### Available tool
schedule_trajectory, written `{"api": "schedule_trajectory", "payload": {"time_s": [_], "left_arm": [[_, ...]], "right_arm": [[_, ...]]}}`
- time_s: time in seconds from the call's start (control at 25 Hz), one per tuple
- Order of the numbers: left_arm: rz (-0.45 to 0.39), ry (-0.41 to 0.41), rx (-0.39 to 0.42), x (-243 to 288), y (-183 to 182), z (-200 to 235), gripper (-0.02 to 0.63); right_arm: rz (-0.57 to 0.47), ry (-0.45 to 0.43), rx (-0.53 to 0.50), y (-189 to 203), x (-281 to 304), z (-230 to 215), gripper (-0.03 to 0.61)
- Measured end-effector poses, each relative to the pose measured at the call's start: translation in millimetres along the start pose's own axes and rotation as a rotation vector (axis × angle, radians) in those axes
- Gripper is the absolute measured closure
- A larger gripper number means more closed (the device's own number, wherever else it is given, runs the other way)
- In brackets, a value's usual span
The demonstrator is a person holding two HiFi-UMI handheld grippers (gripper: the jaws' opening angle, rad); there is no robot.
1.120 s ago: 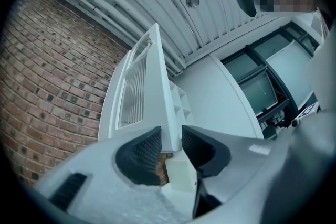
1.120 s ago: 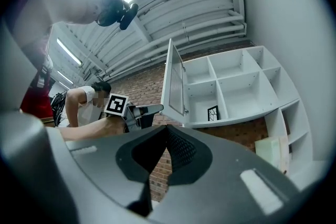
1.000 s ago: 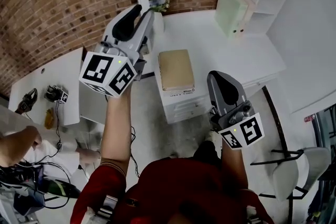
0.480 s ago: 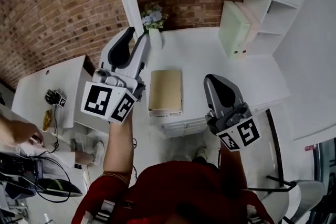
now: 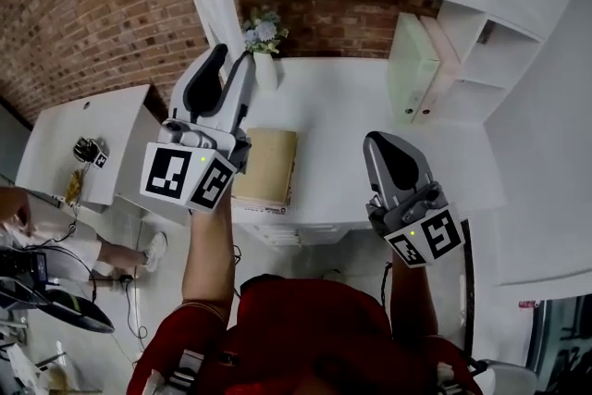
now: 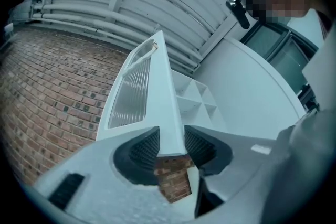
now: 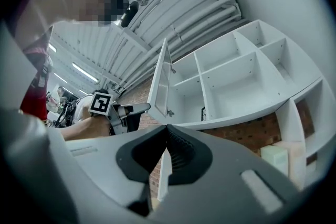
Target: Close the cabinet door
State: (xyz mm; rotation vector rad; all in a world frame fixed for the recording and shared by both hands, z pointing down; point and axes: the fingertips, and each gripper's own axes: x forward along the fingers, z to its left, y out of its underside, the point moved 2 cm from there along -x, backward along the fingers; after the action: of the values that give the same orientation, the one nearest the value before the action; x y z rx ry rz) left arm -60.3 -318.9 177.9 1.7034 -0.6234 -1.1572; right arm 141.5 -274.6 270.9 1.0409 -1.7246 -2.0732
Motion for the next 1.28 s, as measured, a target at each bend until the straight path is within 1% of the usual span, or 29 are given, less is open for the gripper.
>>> {"api": "schedule_trajectory", "payload": {"time_s": [0.16, 0.28, 0.36, 0.44, 0.48, 0.6, 0.72, 0.88, 0.92, 1.0, 1.12, 1.28], "left_arm": [[0.023, -0.007, 0.015, 24, 8, -12, 0.468], [0.052, 0.018, 0.030, 43, 18, -20, 0.466], [0.056, 0.043, 0.036, 55, 23, -24, 0.465], [0.044, 0.065, 0.021, 66, 28, -24, 0.470], [0.034, 0.073, 0.007, 72, 32, -22, 0.494], [0.014, 0.084, -0.034, 90, 43, -14, 0.513], [0.033, 0.088, -0.047, 114, 57, -4, 0.528], [0.060, 0.061, -0.035, 134, 71, 10, 0.550], [0.059, 0.051, -0.034, 136, 73, 13, 0.610], [0.067, 0.047, -0.027, 142, 75, 17, 0.607], [0.098, 0.037, 0.011, 156, 79, 19, 0.609], [0.097, 0.015, 0.026, 171, 88, 24, 0.614]], "right_arm": [[0.001, 0.013, 0.014, -1, -14, -27, 0.563], [-0.001, 0.028, 0.025, 3, -19, -40, 0.563], [0.002, 0.037, 0.017, 6, -18, -47, 0.563], [0.006, 0.054, 0.012, 9, -16, -54, 0.563], [0.011, 0.062, 0.009, 10, -15, -57, 0.563], [0.040, 0.080, -0.027, 14, -14, -65, 0.563], [0.042, 0.130, -0.030, 14, -14, -81, 0.563], [0.056, 0.157, -0.005, 27, -5, -94, 0.563], [0.060, 0.156, -0.002, 30, -2, -95, 0.563], [0.062, 0.151, 0.001, 34, 5, -96, 0.563], [0.064, 0.140, -0.007, 37, 18, -96, 0.563], [0.072, 0.131, -0.024, 43, 27, -98, 0.563]]}}
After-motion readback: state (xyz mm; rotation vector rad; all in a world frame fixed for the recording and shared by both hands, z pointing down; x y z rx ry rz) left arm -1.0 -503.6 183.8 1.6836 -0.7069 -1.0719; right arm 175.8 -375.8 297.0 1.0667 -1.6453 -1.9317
